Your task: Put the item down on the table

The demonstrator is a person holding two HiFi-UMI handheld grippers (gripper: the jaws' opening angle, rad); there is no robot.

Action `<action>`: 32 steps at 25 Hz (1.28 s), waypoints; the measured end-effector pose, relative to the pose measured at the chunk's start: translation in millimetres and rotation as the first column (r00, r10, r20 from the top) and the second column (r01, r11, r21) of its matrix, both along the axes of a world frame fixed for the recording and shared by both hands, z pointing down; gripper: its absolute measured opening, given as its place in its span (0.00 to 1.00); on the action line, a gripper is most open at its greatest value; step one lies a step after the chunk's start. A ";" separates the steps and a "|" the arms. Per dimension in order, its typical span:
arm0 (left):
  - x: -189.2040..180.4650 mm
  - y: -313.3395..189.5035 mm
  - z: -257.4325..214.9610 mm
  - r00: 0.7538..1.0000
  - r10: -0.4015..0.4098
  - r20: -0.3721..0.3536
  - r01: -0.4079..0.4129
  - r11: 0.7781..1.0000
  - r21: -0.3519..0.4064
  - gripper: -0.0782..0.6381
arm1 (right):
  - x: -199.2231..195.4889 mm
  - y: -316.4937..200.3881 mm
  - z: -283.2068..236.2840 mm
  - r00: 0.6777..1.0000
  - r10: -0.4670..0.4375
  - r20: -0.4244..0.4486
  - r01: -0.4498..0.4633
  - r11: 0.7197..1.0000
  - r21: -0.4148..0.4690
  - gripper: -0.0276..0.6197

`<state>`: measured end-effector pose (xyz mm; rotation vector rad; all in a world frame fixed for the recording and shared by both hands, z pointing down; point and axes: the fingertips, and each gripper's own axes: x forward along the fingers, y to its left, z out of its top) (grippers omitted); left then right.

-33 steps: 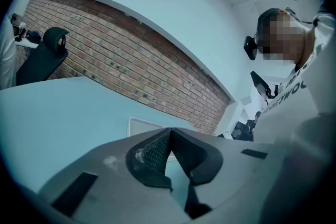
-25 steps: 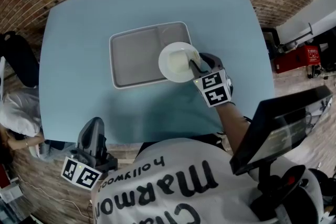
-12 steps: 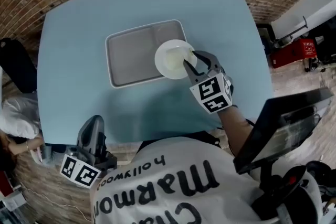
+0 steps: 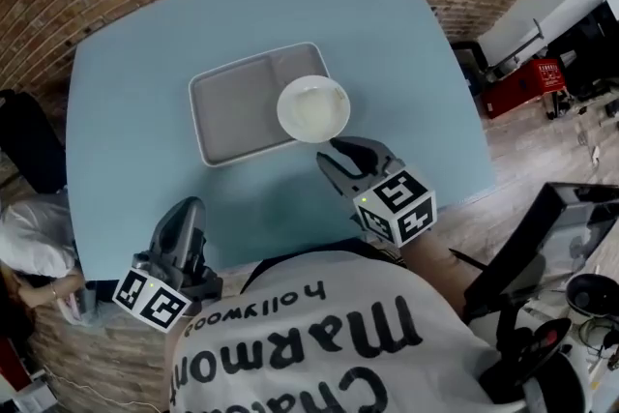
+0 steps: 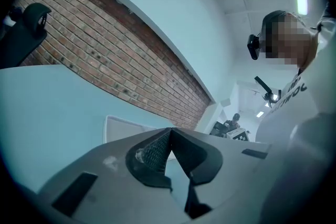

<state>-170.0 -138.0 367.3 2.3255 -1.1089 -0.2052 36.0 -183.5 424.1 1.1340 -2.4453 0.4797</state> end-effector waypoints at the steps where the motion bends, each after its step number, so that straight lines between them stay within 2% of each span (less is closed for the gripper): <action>1: 2.9 -0.6 -0.6 1.000 0.017 0.001 -0.017 1.000 0.005 0.12 | -2.6 3.9 -5.1 1.000 -0.003 -0.003 0.003 1.000 0.012 0.24; 6: 12.7 3.6 1.7 0.996 0.087 0.002 -0.087 0.996 0.013 0.12 | 1.5 14.6 -20.5 1.000 0.020 0.014 -0.021 1.000 0.024 0.22; 13: 18.2 11.6 6.3 0.989 0.146 0.004 -0.146 0.989 0.023 0.12 | 12.0 24.4 -17.3 0.997 0.056 -0.051 -0.054 0.998 0.028 0.22; 14: 19.2 11.9 6.4 0.988 0.151 0.008 -0.152 0.988 0.023 0.12 | 12.2 25.2 -18.0 0.996 0.056 -0.064 -0.054 0.998 0.035 0.20; 16: 21.9 12.3 6.2 0.987 0.162 0.011 -0.162 0.987 0.022 0.12 | 12.2 26.1 -19.5 0.993 0.048 -0.111 -0.041 0.997 0.061 0.10; 17: 23.5 12.4 6.4 0.986 0.167 0.012 -0.167 0.986 0.021 0.12 | 12.0 26.1 -19.5 0.990 0.041 -0.136 -0.031 0.997 0.073 0.09; 20: 25.5 12.5 8.9 0.985 0.173 0.015 -0.174 0.985 0.014 0.12 | 11.0 24.8 -18.5 0.983 0.025 -0.181 -0.008 0.996 0.094 0.09; 32: 18.8 12.9 11.6 0.987 0.160 0.026 -0.160 0.987 -0.008 0.12 | 9.2 22.1 -17.6 0.981 0.010 -0.192 0.004 0.997 0.076 0.09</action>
